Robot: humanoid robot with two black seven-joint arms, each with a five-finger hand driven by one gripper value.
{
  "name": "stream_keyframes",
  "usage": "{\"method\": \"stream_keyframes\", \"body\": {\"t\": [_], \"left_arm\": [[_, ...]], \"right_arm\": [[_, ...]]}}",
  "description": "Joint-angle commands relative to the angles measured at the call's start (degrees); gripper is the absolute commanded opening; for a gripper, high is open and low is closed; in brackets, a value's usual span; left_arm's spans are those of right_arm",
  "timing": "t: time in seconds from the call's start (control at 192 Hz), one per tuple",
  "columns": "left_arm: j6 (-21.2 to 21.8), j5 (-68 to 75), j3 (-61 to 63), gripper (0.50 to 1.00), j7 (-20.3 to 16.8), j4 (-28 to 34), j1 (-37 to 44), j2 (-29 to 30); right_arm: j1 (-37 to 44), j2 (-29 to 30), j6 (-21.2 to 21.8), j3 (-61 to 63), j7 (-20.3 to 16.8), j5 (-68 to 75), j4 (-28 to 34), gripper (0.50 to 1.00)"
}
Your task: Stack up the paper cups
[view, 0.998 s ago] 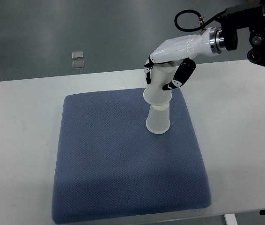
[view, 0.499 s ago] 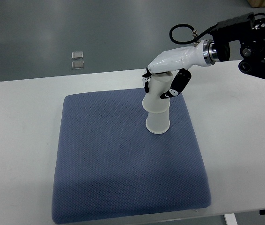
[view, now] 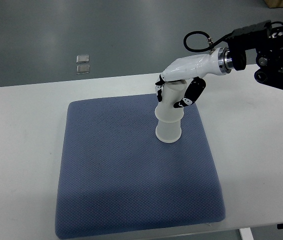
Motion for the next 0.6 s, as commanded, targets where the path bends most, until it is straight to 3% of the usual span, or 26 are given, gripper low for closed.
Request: {"method": "stream_keyframes", "body": {"t": [0.0,0.234,0.369,0.473,0.593], "left_arm": [[0.0,0.0,-0.07,1.0,0.03,0.0,0.0,0.0],[0.0,0.0,0.01,1.0,-0.05,0.0,0.0,0.0],[0.0,0.0,0.01,1.0,0.03,0.0,0.0,0.0],[0.0,0.0,0.01,1.0,-0.05,0.0,0.0,0.0],[0.0,0.0,0.01,1.0,-0.05,0.0,0.0,0.0]], "right_arm": [[-1.09,0.49,-0.54,0.0,0.0,-0.64,-0.19,0.639],[-2.5,1.55,-2.83,0.0,0.0,-0.91,-2.65,0.646],[-3.29,1.72,-3.62,0.09,0.0,-0.82,-2.91,0.774],[-3.29,1.64,-3.71,0.09,0.09,-0.38,-2.91,0.831],[-3.2,1.64,-3.71,0.09,0.09,-0.11,-2.82,0.844]]}}
